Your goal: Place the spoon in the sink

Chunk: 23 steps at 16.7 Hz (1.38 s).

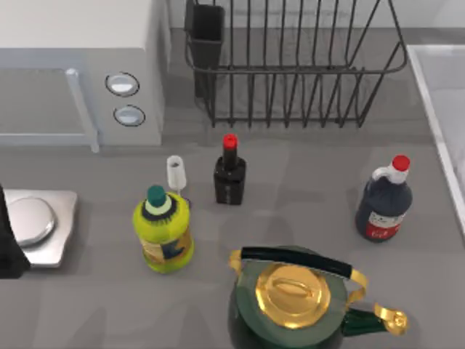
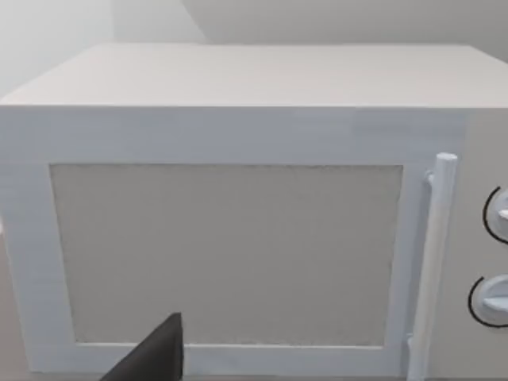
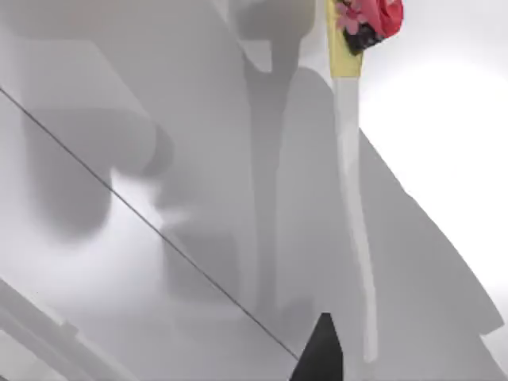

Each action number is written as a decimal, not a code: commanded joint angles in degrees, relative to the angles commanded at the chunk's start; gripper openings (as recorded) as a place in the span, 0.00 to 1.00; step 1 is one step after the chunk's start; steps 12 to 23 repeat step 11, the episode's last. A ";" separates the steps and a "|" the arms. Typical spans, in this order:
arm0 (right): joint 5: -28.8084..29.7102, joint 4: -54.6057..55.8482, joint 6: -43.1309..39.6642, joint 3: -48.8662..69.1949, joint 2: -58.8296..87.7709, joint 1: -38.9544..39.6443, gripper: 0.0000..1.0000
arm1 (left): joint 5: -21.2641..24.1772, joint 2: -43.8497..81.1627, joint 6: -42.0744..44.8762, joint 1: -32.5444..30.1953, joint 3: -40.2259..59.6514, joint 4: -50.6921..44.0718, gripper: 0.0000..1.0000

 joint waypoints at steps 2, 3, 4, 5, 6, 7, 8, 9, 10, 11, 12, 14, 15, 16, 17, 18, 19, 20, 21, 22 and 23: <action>0.00 0.00 0.00 0.00 0.00 0.00 0.75 | 0.00 0.00 0.00 0.00 0.00 0.00 1.00; 0.00 0.00 0.00 0.00 0.00 0.00 0.83 | 0.00 0.00 0.00 0.00 0.00 0.00 1.00; 0.00 0.00 0.00 0.00 0.00 0.00 0.90 | 0.00 0.00 0.00 0.00 0.00 0.00 1.00; 0.00 0.00 0.00 0.00 0.00 0.00 0.98 | 0.00 0.00 0.00 0.00 0.00 0.00 1.00; 0.00 0.00 0.00 0.00 0.00 0.00 1.00 | 0.00 0.00 0.00 0.00 0.00 0.00 1.00; 0.00 0.00 0.00 0.00 0.00 0.00 1.00 | 0.00 0.00 0.00 0.00 0.00 0.00 1.00; 0.00 0.00 0.00 0.00 0.00 0.00 1.00 | 0.00 0.00 0.00 0.00 0.00 0.00 1.00; 0.00 0.00 0.00 0.00 0.00 0.00 1.00 | 0.00 0.00 0.00 0.00 0.00 0.00 1.00; 0.00 0.00 0.00 0.00 0.00 0.00 1.00 | 0.00 0.00 0.00 0.00 0.00 0.00 1.00; 0.00 0.00 0.00 0.00 0.00 0.00 1.00 | 0.00 0.00 0.00 0.00 0.00 0.00 1.00; 0.00 0.00 0.00 0.00 0.00 0.00 1.00 | 0.00 0.00 0.00 0.00 0.00 0.00 1.00; 0.00 0.00 0.00 0.00 0.00 0.00 1.00 | 0.00 0.00 0.00 0.00 0.00 0.00 1.00; 0.00 0.00 0.00 0.00 0.00 0.00 1.00 | 0.00 0.00 0.00 0.00 0.00 0.00 1.00; 0.00 0.00 0.00 0.00 0.00 0.00 1.00 | 0.00 0.00 0.00 0.00 0.00 0.00 1.00; 0.00 0.00 0.00 0.00 0.00 0.00 1.00 | 0.00 0.00 0.00 0.00 0.00 0.00 1.00; 0.00 0.00 0.00 0.00 0.00 0.00 1.00 | 0.00 0.00 0.00 0.00 0.00 0.00 1.00; 0.00 0.00 0.00 0.00 0.00 0.00 1.00 | 0.00 0.00 0.00 0.00 0.00 0.00 1.00; 0.00 0.00 0.00 0.00 0.00 0.00 1.00 | 0.00 0.00 0.00 0.00 0.00 0.00 1.00; 0.00 0.00 0.00 0.00 0.00 0.00 1.00 | 0.00 0.00 0.00 0.00 0.00 0.00 1.00; 0.00 0.00 0.00 0.00 0.00 0.00 1.00 | 0.00 0.00 0.00 0.00 0.00 0.00 1.00; 0.00 0.00 0.00 0.00 0.00 0.00 1.00 | 0.00 0.00 0.00 0.00 0.00 0.00 1.00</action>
